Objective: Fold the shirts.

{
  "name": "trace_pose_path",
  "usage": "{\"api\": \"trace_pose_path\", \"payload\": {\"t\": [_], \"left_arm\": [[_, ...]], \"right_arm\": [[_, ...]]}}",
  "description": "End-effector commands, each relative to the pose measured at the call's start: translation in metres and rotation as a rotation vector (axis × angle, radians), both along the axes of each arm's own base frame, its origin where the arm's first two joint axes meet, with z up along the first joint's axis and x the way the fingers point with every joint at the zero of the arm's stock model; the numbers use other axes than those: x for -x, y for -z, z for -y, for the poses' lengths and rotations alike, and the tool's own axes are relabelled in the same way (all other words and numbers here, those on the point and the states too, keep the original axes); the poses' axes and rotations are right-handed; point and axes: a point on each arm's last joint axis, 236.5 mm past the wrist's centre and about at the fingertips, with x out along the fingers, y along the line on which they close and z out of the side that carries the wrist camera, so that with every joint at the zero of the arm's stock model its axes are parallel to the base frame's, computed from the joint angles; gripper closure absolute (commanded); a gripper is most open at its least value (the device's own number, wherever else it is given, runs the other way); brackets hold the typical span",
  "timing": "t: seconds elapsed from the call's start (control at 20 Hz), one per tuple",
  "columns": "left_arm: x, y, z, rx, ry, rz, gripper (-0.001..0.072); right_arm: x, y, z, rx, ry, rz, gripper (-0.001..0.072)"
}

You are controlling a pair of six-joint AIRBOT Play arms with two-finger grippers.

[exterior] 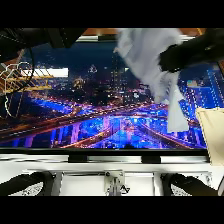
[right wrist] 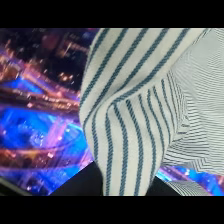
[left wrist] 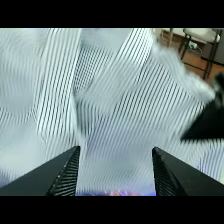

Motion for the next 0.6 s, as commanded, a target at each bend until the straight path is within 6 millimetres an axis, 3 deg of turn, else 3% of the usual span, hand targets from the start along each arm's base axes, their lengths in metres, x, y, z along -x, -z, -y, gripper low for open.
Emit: {"api": "trace_pose_path", "payload": {"t": [0.0, 0.15, 0.3, 0.55], "left_arm": [[-0.011, -0.029, -0.010, -0.002, -0.119, 0.152, 0.0176], [-0.019, -0.029, -0.012, -0.056, -0.171, 0.216, 0.0189], [-0.029, -0.006, -0.001, -0.152, -0.177, 0.236, 0.0089], [-0.054, 0.032, 0.015, -0.149, -0.163, 0.116, 0.0100]], "right_arm": [[0.005, 0.031, -0.038, 0.085, -0.121, -0.053, 0.0619], [0.008, 0.049, -0.063, 0.143, -0.244, -0.061, 0.0619], [0.013, 0.060, -0.086, 0.185, -0.353, -0.046, 0.0619], [0.010, 0.055, -0.092, 0.170, -0.358, -0.018, 0.0619]]}}
